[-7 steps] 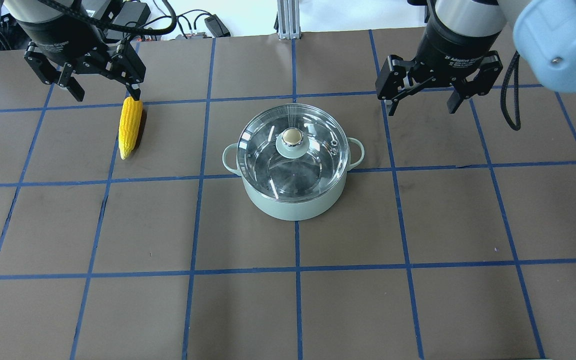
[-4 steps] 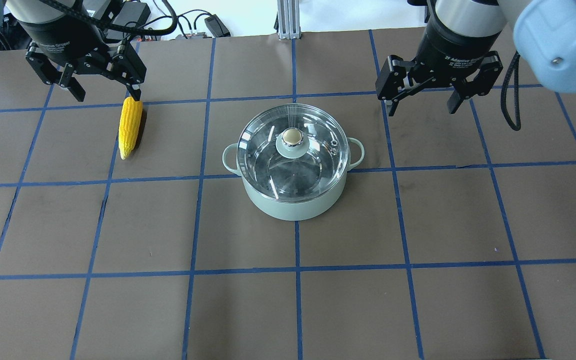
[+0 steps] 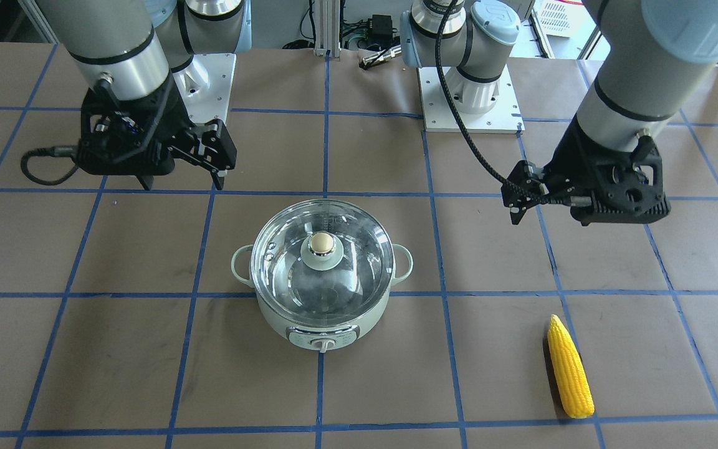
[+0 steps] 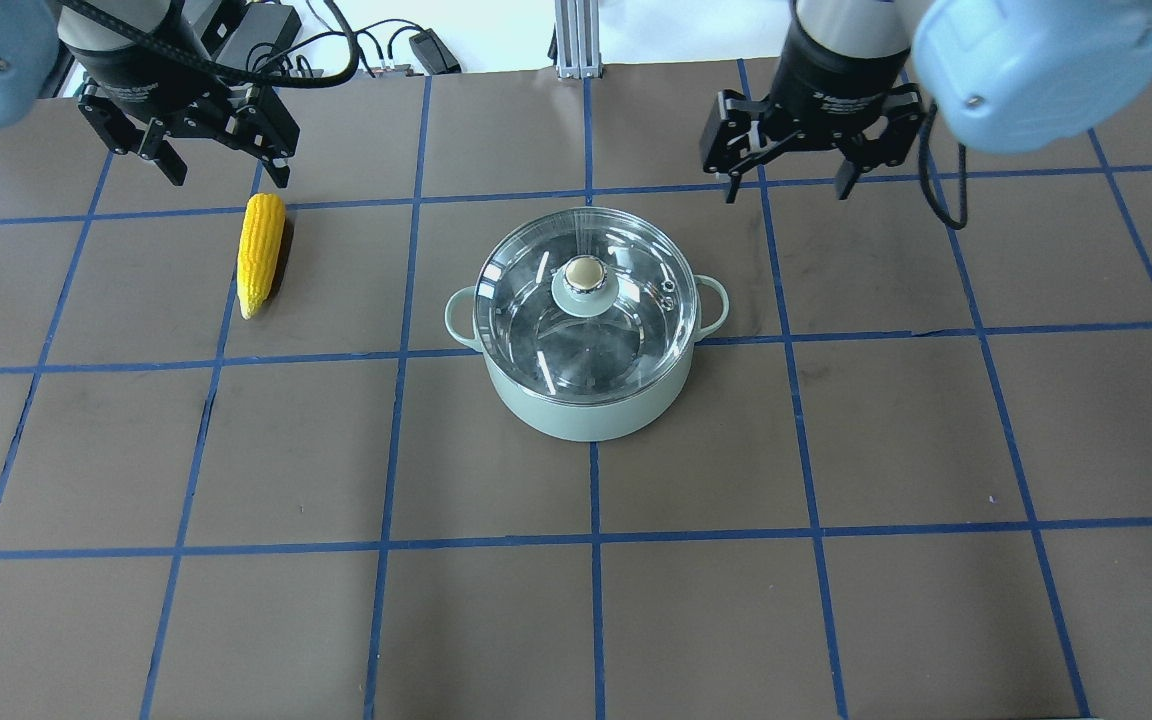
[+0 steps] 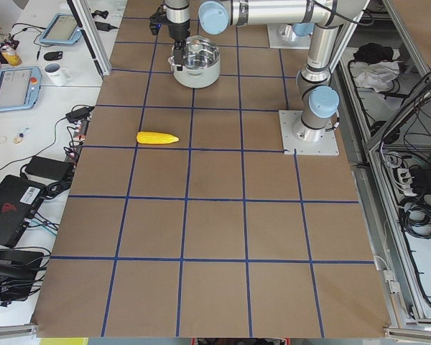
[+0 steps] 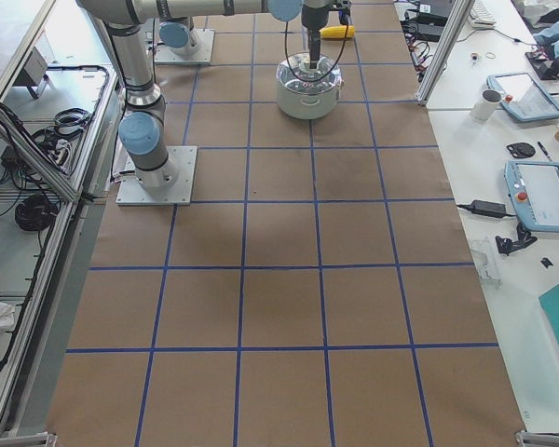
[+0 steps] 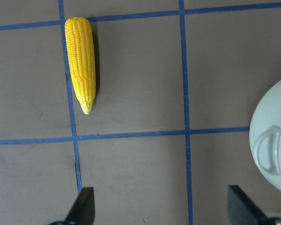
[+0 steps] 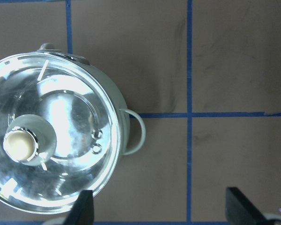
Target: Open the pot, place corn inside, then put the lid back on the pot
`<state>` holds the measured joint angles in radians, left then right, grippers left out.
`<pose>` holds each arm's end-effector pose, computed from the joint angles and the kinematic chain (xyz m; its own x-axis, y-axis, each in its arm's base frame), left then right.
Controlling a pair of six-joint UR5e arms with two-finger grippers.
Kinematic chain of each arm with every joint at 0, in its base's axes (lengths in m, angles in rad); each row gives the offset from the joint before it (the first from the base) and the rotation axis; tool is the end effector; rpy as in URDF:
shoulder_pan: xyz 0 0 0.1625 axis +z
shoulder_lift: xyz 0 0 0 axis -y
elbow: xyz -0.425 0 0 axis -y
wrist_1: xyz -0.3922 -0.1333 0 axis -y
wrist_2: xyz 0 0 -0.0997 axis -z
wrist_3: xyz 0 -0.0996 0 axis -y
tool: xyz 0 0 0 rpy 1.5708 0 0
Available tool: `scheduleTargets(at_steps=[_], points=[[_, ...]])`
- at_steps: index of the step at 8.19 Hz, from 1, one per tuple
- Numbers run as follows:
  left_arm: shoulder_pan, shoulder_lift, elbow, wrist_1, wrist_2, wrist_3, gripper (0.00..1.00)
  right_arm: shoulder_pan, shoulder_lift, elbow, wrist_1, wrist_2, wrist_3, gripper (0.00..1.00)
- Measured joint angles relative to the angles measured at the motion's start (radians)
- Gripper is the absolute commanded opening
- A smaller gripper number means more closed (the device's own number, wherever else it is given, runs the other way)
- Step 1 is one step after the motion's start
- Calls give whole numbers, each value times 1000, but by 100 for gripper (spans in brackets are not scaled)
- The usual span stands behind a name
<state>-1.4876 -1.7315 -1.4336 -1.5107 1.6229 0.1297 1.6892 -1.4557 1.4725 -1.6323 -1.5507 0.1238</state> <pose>-0.0809 -0.5721 0.4771 -0.9974 0.0446 -0.0563 0.0463 0.9985 -0.0295 0.1987 -0.5252 0.4831 -0.9997 0.0044 -0.0254 0.0055 0.9991 -0.0419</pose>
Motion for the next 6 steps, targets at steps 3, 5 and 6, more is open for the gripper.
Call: scheduleTargets(at_steps=[3,5,6], points=[[102,-138,-13,148,1,51,100,178,197,-46,-184,-9,207,100],[133,-246,-15,241,-2,48,100,230,262,-47,-241,-16,261,100],[139,-305,-15,304,-2,51,100,239,275,-44,-249,-12,276,100]])
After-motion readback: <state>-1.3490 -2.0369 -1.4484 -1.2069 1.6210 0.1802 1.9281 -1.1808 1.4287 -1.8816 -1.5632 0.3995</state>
